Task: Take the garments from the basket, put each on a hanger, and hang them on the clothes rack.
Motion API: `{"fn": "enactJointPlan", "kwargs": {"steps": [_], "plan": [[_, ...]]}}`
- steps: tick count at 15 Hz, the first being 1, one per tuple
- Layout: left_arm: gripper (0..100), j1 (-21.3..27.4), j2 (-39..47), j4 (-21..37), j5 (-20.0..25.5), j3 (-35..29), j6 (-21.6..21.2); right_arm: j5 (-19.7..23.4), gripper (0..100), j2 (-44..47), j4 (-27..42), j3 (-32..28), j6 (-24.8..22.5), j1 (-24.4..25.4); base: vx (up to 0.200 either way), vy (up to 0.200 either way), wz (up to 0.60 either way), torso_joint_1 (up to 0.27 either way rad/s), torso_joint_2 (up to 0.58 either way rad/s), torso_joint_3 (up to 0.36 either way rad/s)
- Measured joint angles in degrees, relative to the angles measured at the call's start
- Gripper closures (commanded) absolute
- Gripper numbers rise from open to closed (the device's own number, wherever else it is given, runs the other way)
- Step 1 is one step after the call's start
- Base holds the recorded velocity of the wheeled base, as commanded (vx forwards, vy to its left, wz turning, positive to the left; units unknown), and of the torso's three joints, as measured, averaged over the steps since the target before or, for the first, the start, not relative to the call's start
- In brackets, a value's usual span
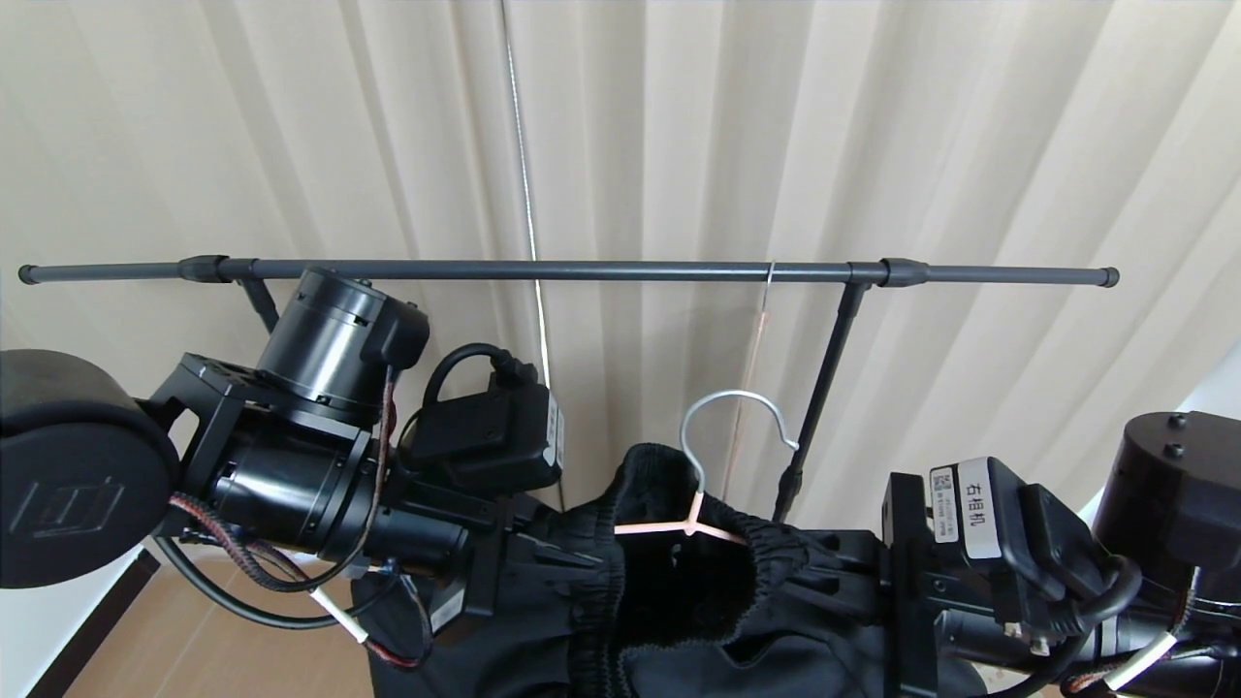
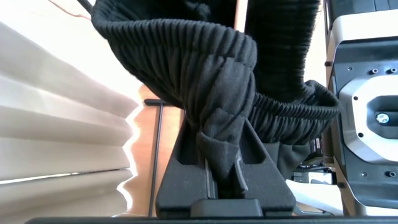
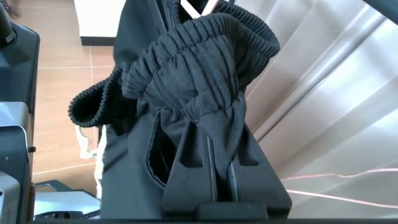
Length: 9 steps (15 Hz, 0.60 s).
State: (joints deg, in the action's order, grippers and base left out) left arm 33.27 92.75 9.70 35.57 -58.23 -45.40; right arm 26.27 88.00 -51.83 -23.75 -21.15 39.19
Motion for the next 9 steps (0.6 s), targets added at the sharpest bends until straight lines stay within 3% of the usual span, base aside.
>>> {"fn": "enactJointPlan", "kwargs": {"steps": [4, 5, 9], "plan": [[100, -0.13, -1.01, -0.05, 0.04, 0.71, 0.02, -0.13, 100, -0.49, 0.44, -0.01, -0.09, -0.04, 0.000, 0.000, 0.00, 0.000, 0.00, 0.000], [100, -0.23, -1.13, 0.00, 0.04, 0.77, 0.02, -0.27, 0, -0.55, 0.41, -0.01, -0.04, -0.11, 0.000, 0.000, 0.00, 0.000, 0.00, 0.000], [100, -0.63, -1.49, 0.00, 0.01, 0.83, 0.02, 0.05, 0, -0.77, 0.05, -0.15, 0.09, -1.02, 0.000, 0.000, 0.00, 0.000, 0.00, 0.000]]}}
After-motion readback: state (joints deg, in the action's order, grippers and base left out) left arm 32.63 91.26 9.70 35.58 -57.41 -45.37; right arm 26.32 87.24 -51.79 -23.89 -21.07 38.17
